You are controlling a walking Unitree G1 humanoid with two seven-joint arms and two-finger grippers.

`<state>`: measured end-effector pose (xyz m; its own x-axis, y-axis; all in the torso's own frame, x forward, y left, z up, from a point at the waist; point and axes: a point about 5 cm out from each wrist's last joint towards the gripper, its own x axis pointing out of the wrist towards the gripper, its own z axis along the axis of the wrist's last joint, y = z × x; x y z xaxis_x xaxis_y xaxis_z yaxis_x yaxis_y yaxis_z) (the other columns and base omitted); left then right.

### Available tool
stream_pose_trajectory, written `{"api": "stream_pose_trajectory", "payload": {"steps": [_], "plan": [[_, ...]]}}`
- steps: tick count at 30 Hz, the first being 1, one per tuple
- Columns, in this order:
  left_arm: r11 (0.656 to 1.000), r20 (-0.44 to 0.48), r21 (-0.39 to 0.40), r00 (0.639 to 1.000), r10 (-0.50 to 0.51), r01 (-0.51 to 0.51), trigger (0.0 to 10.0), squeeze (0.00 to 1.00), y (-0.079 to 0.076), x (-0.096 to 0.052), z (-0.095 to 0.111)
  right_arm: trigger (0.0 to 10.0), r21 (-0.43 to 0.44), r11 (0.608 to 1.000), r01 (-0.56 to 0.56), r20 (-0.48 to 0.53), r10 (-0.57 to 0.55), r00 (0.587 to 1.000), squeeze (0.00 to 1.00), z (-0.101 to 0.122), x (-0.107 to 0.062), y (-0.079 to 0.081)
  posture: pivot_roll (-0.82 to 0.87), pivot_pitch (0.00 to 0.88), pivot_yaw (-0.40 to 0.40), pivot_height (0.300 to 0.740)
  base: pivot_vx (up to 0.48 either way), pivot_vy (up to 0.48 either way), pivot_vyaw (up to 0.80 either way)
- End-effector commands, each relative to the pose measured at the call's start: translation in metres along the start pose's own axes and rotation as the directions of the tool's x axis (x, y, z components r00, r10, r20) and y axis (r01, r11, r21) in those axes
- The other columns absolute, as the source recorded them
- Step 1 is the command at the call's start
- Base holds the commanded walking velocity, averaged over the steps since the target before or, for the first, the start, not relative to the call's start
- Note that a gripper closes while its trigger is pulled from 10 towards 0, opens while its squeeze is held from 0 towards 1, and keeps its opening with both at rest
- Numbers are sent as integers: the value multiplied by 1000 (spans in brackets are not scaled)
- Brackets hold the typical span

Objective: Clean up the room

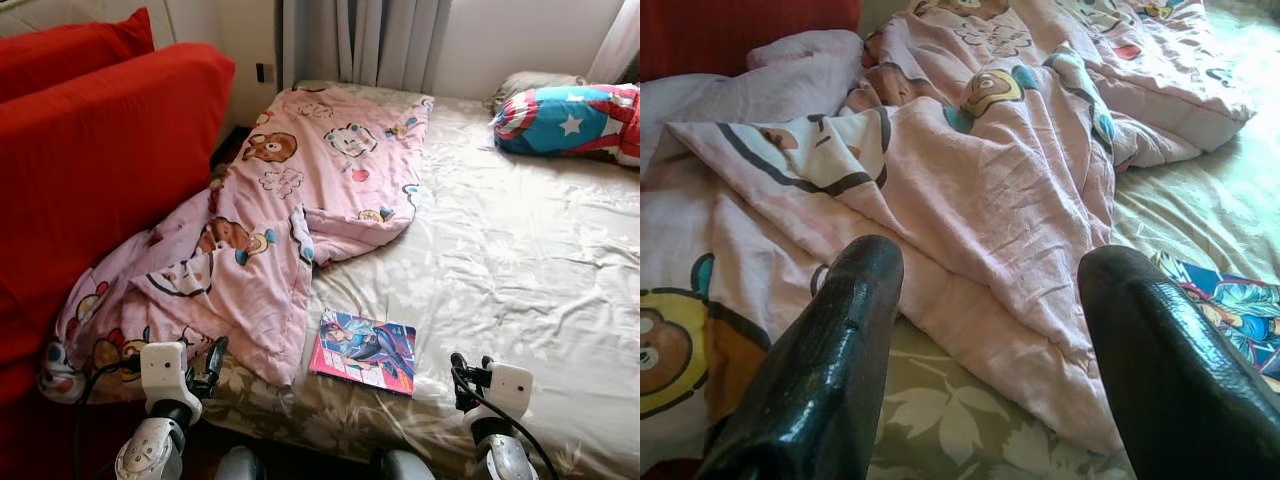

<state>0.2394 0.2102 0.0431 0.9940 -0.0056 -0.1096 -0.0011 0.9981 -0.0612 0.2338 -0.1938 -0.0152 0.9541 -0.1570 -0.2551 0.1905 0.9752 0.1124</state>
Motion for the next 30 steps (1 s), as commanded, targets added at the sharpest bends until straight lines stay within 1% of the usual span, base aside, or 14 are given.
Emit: {"api": "stream_pose_trajectory", "payload": {"steps": [1, 5, 6, 8, 10, 12, 15, 20, 21, 23, 30], "plan": [[1000, -3, 0, 1000, 2, -2, 10000, 0, 2, 0, 1, 10000, 3, 1000, 5, 1, -5, 1000, 0, 2, 2, -1, 48, 91, -48, 623, 0, 0, 0], [1000, -6, -2, 1000, 2, -2, 10000, 0, 3, 1, 1, 10000, 6, 1000, -8, -17, 8, 1000, 0, 1, 4, 0, 47, 84, -43, 623, 0, 0, 0], [1000, -7, 0, 1000, -1, 1, 10000, 0, 3, 3, 2, 10000, 35, 999, -15, -29, 16, 999, 0, 0, 6, 3, 48, 81, -38, 623, 0, 0, 0], [1000, -7, 1, 1000, -3, 3, 10000, 0, 3, 4, 2, 10000, 46, 999, -17, -33, 18, 999, 0, 0, 7, 4, 48, 81, -38, 623, 0, 0, 0], [1000, -5, 6, 1000, -2, 2, 10000, 0, 5, 7, 4, 10000, 73, 997, -38, -68, 43, 997, 0, -1, 12, 9, 51, 73, -30, 623, 0, 0, 0], [1000, 2, 10, 1000, -1, 1, 10000, 0, 6, 9, 7, 10000, 80, 995, -57, -84, 64, 994, 0, -1, 15, 13, 59, 76, -29, 623, 0, 0, 0], [1000, 7, 11, 1000, 3, -3, 10000, 0, 7, 9, 7, 10000, 87, 994, -70, -97, 78, 992, 0, -2, 17, 15, 63, 79, -29, 623, 0, 0, 0], [1000, 10, 6, 1000, 3, -4, 10000, 0, 6, 7, 8, 10000, 86, 995, -51, -142, 62, 988, 0, -4, 20, 11, 68, 103, -27, 623, 0, 0, 0], [1000, 6, 12, 1000, 0, 0, 10000, 0, 6, 8, 8, 10000, 109, 994, -13, -159, 30, 987, 0, -2, 23, 7, 67, 107, -29, 623, 0, 0, 0], [1000, 5, 17, 1000, -2, 2, 10000, 0, 6, 7, 8, 10000, 136, 990, 23, -155, -2, 988, 0, 4, 29, 5, 70, 109, -31, 623, 0, 0, 0], [1000, -1, 16, 1000, 1, -1, 10000, 0, 5, 5, 6, 10000, 128, 992, 6, -128, 10, 992, 0, 13, 36, 8, 74, 100, -38, 623, 0, 0, 0]]}}
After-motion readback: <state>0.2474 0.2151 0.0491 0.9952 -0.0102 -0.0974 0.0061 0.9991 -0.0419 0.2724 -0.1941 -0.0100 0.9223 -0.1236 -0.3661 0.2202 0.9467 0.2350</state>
